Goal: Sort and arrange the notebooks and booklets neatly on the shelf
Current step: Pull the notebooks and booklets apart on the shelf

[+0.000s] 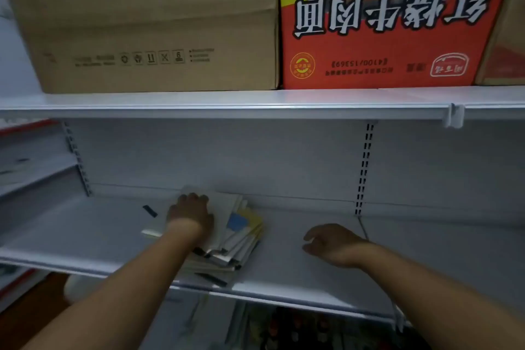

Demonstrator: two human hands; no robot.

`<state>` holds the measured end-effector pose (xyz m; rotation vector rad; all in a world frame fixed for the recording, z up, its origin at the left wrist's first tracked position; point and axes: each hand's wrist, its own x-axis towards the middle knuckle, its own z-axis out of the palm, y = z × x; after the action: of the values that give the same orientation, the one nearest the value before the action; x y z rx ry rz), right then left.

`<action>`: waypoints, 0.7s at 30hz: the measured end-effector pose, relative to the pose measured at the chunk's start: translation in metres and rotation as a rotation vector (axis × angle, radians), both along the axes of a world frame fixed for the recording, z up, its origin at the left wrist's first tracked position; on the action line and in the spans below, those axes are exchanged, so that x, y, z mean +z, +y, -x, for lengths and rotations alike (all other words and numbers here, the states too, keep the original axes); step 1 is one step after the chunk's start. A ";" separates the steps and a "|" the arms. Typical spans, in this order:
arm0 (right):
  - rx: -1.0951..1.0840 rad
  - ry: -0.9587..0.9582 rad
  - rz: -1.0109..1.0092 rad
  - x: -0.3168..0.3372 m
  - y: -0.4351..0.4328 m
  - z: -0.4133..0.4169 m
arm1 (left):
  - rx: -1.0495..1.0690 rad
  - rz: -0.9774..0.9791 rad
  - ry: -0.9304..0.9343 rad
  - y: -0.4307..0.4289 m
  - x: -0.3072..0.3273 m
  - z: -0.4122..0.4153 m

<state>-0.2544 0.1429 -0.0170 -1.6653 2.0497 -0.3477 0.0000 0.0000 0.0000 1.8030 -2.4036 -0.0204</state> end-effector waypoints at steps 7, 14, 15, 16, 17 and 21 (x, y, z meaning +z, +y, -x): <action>-0.049 -0.134 0.263 -0.016 -0.051 -0.066 | 0.239 0.001 0.090 -0.017 -0.001 -0.053; 0.062 -0.124 0.200 -0.010 -0.098 -0.107 | 0.236 -0.175 0.262 -0.025 0.011 -0.072; 0.056 -0.126 0.205 -0.012 -0.101 -0.106 | 0.237 -0.182 0.286 -0.026 0.011 -0.074; 0.049 -0.125 0.208 -0.011 -0.103 -0.107 | 0.238 -0.189 0.319 -0.027 0.011 -0.077; 0.048 -0.129 0.192 -0.009 -0.106 -0.107 | 0.229 -0.188 0.356 -0.027 0.011 -0.078; 0.023 -0.209 0.102 0.001 -0.113 -0.111 | 0.160 -0.155 0.512 -0.022 0.014 -0.066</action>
<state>-0.1438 0.0297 -0.0164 -1.6342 1.8856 -0.6014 0.0659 -0.0219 0.0142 1.7739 -1.9396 -0.5891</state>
